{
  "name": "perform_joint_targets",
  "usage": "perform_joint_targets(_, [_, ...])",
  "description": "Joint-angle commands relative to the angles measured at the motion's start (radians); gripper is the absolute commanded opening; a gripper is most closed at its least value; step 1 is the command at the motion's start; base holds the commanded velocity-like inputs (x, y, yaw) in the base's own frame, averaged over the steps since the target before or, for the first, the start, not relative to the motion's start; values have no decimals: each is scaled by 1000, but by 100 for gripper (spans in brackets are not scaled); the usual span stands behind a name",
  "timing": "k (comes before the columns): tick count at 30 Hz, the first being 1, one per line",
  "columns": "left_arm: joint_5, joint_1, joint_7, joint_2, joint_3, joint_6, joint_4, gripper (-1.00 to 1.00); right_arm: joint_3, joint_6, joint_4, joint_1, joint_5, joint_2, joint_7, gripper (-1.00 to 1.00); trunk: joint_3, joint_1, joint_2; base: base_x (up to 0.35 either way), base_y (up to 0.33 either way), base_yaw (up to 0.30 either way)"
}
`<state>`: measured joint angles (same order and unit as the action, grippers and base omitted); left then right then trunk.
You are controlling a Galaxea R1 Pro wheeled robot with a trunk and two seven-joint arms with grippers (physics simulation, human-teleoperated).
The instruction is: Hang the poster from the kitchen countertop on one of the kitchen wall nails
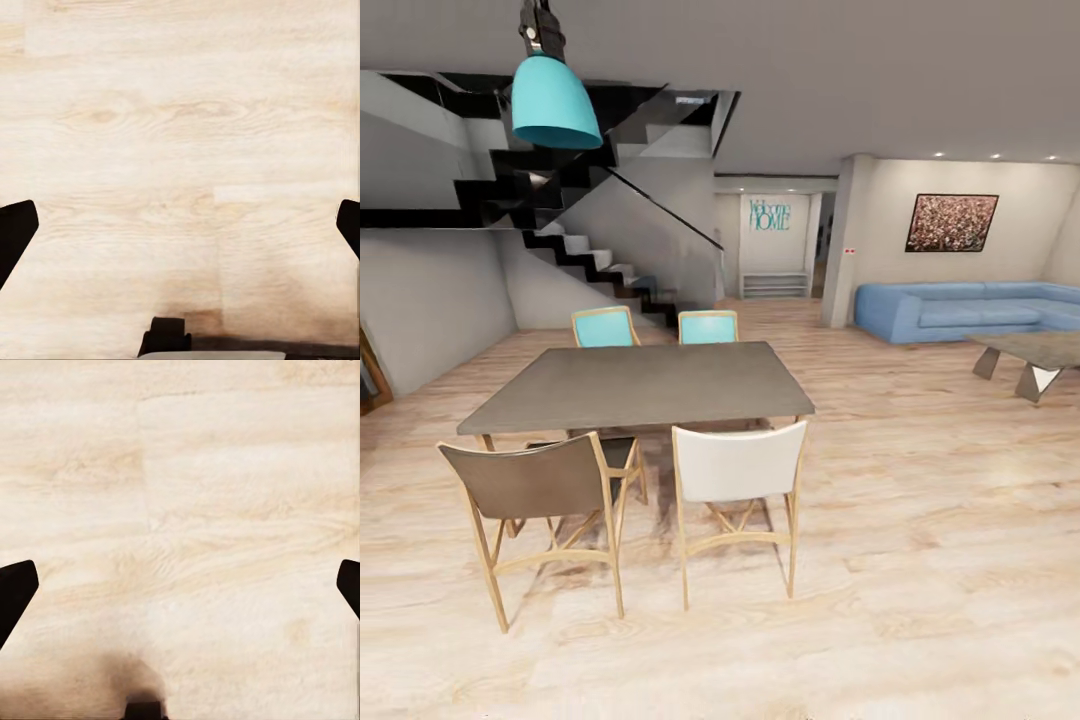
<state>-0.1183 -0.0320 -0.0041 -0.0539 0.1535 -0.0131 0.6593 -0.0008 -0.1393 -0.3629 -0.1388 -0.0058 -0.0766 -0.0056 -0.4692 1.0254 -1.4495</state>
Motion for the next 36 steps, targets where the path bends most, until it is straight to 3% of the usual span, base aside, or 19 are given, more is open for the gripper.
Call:
perform_joint_targets(1, [-10,0,0,-1,5,-1,1,100,0,-3,1,-1,-1,0,-1,100,-1,0,-1,-190,-235,245])
perform_joint_targets(36, [-11,0,6,0,10,1,1,100,6,-3,9,0,14,3,-1,100,-1,0,-1,-22,-36,282])
